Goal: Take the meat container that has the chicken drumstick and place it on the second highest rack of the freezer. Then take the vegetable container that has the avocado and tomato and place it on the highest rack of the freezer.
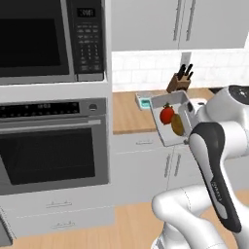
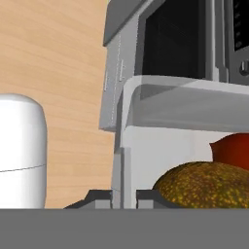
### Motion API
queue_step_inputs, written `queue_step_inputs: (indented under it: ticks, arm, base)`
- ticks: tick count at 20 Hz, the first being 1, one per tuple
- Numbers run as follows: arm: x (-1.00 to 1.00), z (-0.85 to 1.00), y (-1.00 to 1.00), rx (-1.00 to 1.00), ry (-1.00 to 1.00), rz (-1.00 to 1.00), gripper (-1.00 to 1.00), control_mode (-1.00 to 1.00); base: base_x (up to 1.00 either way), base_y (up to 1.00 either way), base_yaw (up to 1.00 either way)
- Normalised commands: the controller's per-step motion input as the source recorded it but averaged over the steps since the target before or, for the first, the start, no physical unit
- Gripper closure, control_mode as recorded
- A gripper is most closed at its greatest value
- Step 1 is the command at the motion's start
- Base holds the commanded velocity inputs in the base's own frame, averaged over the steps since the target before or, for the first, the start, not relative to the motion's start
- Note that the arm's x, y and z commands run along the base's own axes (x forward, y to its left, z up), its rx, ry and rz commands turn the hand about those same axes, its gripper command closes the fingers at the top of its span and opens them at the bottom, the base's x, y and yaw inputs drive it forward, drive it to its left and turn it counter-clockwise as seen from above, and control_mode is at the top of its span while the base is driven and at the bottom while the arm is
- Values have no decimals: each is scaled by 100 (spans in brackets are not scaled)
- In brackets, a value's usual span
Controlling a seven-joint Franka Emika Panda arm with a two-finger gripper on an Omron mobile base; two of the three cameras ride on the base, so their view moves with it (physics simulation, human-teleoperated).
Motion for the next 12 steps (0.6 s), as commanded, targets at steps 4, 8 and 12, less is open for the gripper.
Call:
queue_step_inputs:
  ticks: [4,8,12]
  arm:
    - [0,0,0,0,0,0,100,100]
    - [0,0,0,0,0,0,100,100]
    - [0,0,0,0,0,0,100,100]
  base:
    - [-32,77,4]
    - [0,100,1]
    - [0,100,0]
